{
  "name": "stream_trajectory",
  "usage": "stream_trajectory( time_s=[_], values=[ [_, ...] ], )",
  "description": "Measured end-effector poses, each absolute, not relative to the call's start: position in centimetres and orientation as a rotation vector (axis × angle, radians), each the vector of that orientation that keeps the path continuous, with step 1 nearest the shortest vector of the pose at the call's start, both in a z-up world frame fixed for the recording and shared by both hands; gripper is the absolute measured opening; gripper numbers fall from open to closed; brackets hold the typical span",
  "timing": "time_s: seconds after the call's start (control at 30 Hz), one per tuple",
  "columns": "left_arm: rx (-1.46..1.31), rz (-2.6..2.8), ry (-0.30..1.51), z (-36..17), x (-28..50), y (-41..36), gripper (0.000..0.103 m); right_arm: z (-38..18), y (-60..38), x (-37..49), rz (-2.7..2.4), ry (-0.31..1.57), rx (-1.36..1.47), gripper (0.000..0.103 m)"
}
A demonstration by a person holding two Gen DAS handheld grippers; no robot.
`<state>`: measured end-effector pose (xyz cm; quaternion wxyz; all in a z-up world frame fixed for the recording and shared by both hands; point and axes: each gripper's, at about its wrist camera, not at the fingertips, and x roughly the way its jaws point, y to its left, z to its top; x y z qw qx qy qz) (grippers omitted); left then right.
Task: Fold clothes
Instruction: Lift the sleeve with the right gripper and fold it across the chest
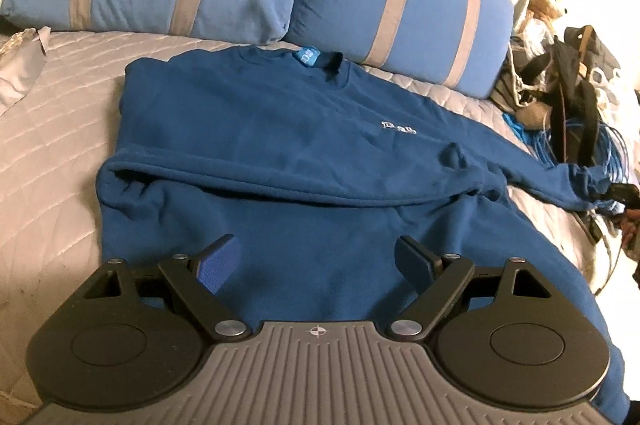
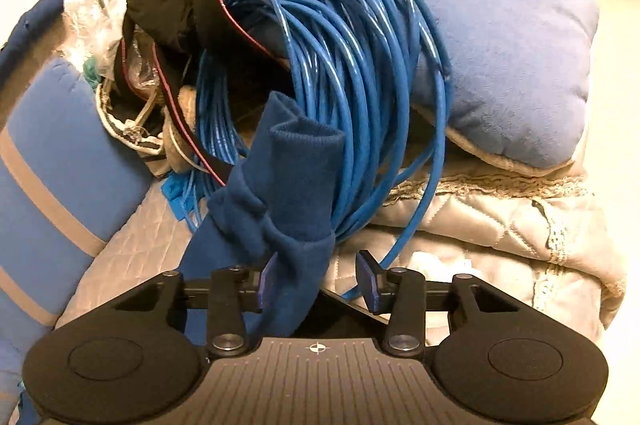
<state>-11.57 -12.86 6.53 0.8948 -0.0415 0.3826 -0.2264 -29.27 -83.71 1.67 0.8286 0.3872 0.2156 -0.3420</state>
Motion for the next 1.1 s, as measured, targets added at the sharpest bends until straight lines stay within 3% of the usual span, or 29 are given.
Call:
stream_trajectory(
  time_s=[0.07, 0.2, 0.6, 1.1],
  values=[
    [-0.069, -0.469, 0.794, 6.6, -11.7, -13.1, 0.085, 1.7, -83.7, -29.0, -0.722, 0.451, 0.832, 0.016],
    [-0.047, -0.471, 0.78, 6.7, -12.0, -13.2, 0.085, 1.8, -83.7, -28.4, -0.713, 0.436, 0.853, 0.011],
    [-0.1, -0.493, 0.788, 6.5, -11.9, -12.6, 0.085, 7.4, -85.0, -28.7, -0.591, 0.232, 0.87, 0.009],
    [-0.129, -0.493, 0.792, 6.4, -12.0, -12.2, 0.085, 10.1, -74.8, -22.2, -0.399, 0.35, 0.509, 0.009]
  ],
)
